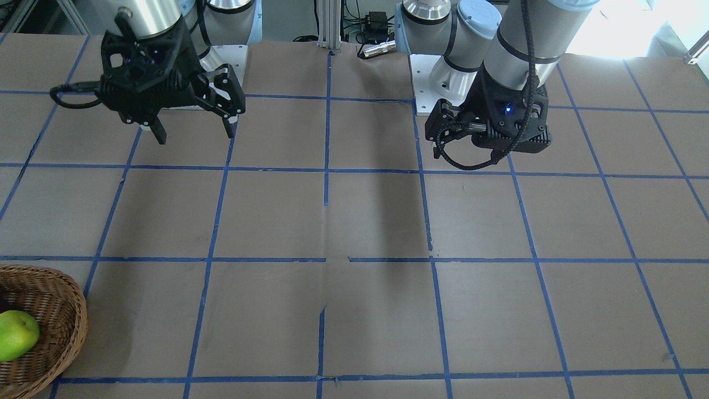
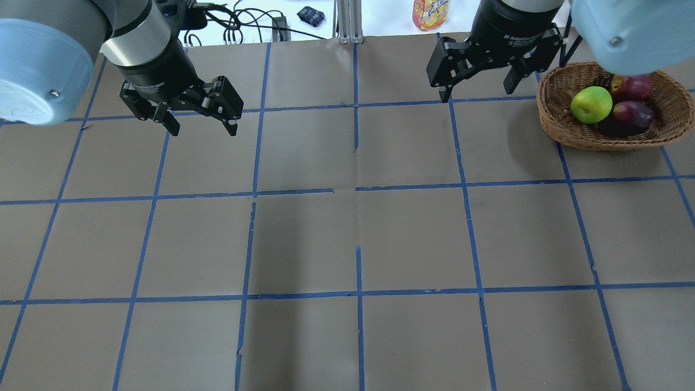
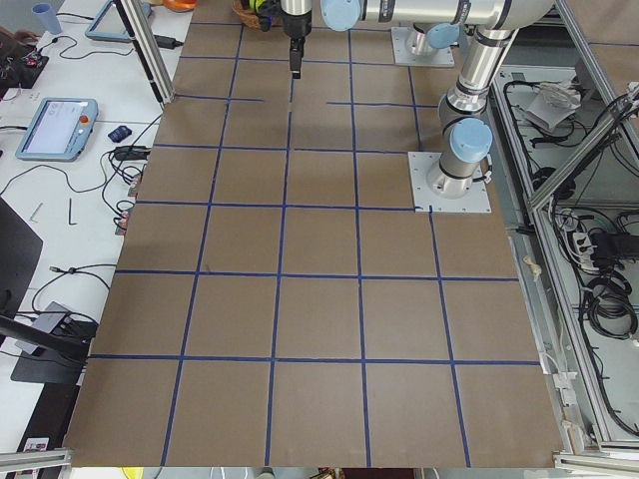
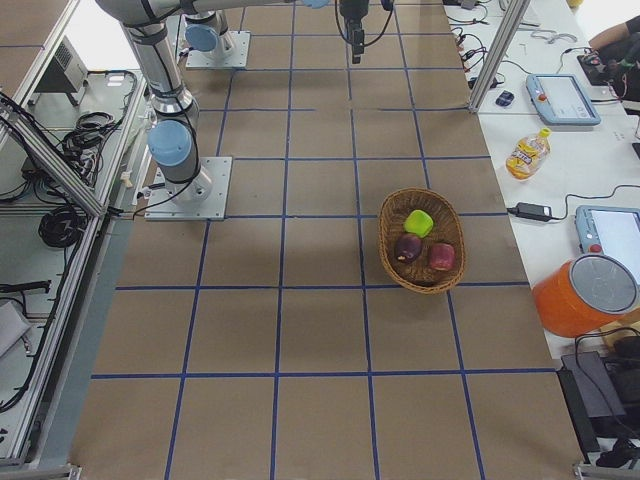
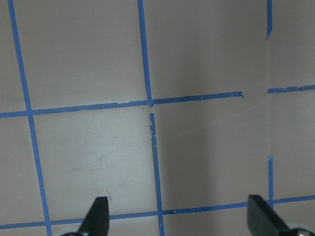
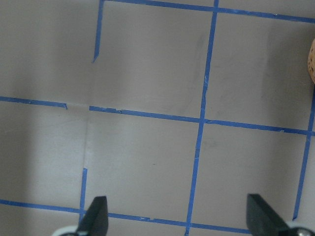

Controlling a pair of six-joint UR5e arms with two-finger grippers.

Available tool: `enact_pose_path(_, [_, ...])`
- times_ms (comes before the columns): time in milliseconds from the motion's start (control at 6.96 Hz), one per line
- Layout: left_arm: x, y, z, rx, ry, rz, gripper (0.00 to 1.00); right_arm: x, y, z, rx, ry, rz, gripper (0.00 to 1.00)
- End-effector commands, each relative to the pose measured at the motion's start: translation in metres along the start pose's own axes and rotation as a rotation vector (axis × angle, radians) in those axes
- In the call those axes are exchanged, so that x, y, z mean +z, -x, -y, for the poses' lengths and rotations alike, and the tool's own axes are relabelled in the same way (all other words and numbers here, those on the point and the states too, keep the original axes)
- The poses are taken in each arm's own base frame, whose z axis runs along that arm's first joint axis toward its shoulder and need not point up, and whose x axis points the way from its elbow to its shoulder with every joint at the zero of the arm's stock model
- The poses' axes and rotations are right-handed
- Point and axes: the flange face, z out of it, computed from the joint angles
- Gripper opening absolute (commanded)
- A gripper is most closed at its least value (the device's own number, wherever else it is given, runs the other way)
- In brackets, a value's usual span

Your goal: Put all apples into basket

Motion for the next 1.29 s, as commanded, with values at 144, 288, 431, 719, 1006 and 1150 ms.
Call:
enact_pose_path(144, [-0.01, 0.002, 0.008, 0.0, -0.017, 0.008, 1.0, -0.001, -0.024, 0.002, 0.068, -0.016, 0.001, 1.0])
enact_pose_path(288, [-0.013, 0.001, 0.006, -0.006, -0.022, 0.005, 1.0, -0.004, -0.032, -0.003, 0.087, 0.042, -0.002, 1.0])
enact_pose_path(431, [-0.014, 0.0, 0.006, -0.008, -0.027, -0.004, 1.0, -0.007, -0.034, -0.003, 0.096, 0.07, -0.004, 1.0])
enact_pose_path(719, [-0.013, 0.001, 0.005, -0.009, -0.025, 0.0, 1.0, -0.01, -0.032, -0.005, 0.212, 0.063, -0.003, 1.0])
enact_pose_path(1006, [-0.016, 0.0, 0.005, -0.011, -0.031, -0.005, 1.0, -0.011, -0.032, -0.005, 0.212, 0.058, -0.007, 1.0])
enact_pose_path(1150, [-0.017, 0.001, 0.002, -0.009, -0.034, 0.004, 1.0, -0.011, -0.033, -0.004, 0.211, 0.049, -0.01, 1.0])
